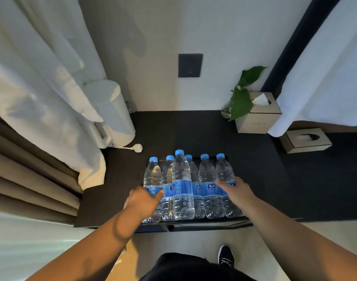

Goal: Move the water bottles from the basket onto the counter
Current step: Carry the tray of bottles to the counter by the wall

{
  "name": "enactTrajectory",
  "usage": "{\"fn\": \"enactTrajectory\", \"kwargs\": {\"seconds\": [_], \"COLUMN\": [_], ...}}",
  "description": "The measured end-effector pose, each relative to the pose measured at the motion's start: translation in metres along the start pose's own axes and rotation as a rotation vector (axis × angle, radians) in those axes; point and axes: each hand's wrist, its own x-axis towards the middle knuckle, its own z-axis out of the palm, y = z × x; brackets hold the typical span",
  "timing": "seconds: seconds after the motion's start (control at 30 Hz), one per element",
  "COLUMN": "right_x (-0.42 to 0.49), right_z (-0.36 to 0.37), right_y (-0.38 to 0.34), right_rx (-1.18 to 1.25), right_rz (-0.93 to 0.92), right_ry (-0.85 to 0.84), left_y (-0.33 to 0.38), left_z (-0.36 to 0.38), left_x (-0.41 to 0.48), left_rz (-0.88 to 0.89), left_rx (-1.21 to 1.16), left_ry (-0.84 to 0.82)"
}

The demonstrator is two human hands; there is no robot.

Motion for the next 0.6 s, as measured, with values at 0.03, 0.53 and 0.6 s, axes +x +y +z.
{"fn": "enactTrajectory", "kwargs": {"seconds": [0.03,0.53,0.6], "right_x": [0.0,-0.008,0.001], "right_z": [-0.001,0.027,0.022], "right_y": [0.0,-0.02,-0.035], "right_rx": [-0.002,-0.56,-0.651], "right_rz": [0.007,-0.253,-0.364], "right_ry": [-0.001,0.261,0.212], "left_y": [0.0,0.006,0.013], "left_z": [0.002,0.021,0.016], "left_x": [-0.002,-0.027,-0.021], "left_rz": [-0.01,-0.016,-0.045], "left_rx": [-0.001,-0.168,-0.198], "left_ry": [0.0,0.173,0.163]}}
